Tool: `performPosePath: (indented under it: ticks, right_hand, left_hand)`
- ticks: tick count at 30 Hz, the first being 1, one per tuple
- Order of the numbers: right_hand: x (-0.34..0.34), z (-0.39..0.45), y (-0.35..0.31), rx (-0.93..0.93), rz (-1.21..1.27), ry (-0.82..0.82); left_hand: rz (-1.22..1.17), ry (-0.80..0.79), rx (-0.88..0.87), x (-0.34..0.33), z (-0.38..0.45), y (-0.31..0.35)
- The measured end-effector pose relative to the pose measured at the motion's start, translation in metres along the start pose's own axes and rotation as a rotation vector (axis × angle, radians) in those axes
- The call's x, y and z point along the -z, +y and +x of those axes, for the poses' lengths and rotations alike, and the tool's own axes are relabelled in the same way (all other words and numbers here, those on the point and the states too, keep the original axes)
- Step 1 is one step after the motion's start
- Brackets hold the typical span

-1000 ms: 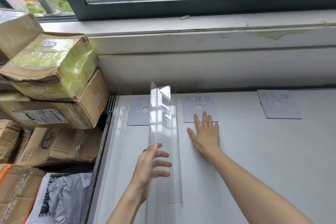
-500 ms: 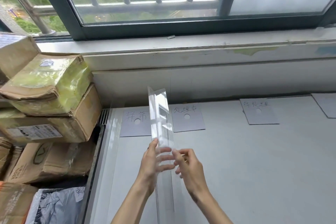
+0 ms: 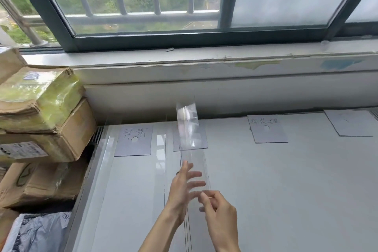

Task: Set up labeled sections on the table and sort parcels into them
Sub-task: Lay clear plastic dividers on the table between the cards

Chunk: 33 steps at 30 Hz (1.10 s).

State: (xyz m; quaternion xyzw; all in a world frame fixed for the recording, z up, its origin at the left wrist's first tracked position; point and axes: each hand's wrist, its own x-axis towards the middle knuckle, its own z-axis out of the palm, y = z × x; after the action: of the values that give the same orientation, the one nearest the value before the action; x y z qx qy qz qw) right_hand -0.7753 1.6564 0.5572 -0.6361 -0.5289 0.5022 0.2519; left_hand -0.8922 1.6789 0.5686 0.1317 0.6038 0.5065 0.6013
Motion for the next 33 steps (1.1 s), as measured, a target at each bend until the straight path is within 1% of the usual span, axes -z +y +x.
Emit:
performPosePath:
  ticks: [3,6,12,19,21,24,25,28,33]
  right_hand:
    - [0.019,0.011,0.009,0.047,0.015,0.002]
    - [0.036,0.022,0.017,0.105,0.037,0.005]
    - [0.070,0.037,0.024,0.158,0.046,-0.052]
    - [0.116,0.061,0.007,0.146,0.098,0.003]
    - [0.127,0.075,0.006,0.145,0.000,0.015]
    - [0.120,0.093,0.023,0.130,-0.301,0.037]
    - [0.114,0.098,0.030,0.110,-0.348,0.044]
    - [0.089,0.107,0.049,0.058,-0.405,0.061]
    - [0.062,0.118,0.071,0.037,-0.486,0.086]
  left_hand:
    - [-0.022,0.029,-0.023,-0.018,0.003,-0.007]
    - [-0.066,0.052,0.008,-0.036,0.006,-0.015]
    - [-0.029,0.113,-0.020,-0.062,0.011,-0.030]
    - [-0.041,0.204,0.004,-0.056,0.005,-0.043]
    - [-0.047,0.215,0.017,-0.048,0.001,-0.047]
    - [-0.060,0.222,0.029,-0.037,-0.007,-0.053]
    - [-0.067,0.214,0.028,-0.034,-0.009,-0.055]
    - [-0.073,0.196,0.031,-0.030,-0.013,-0.062]
    - [-0.061,0.172,0.038,-0.027,-0.016,-0.066]
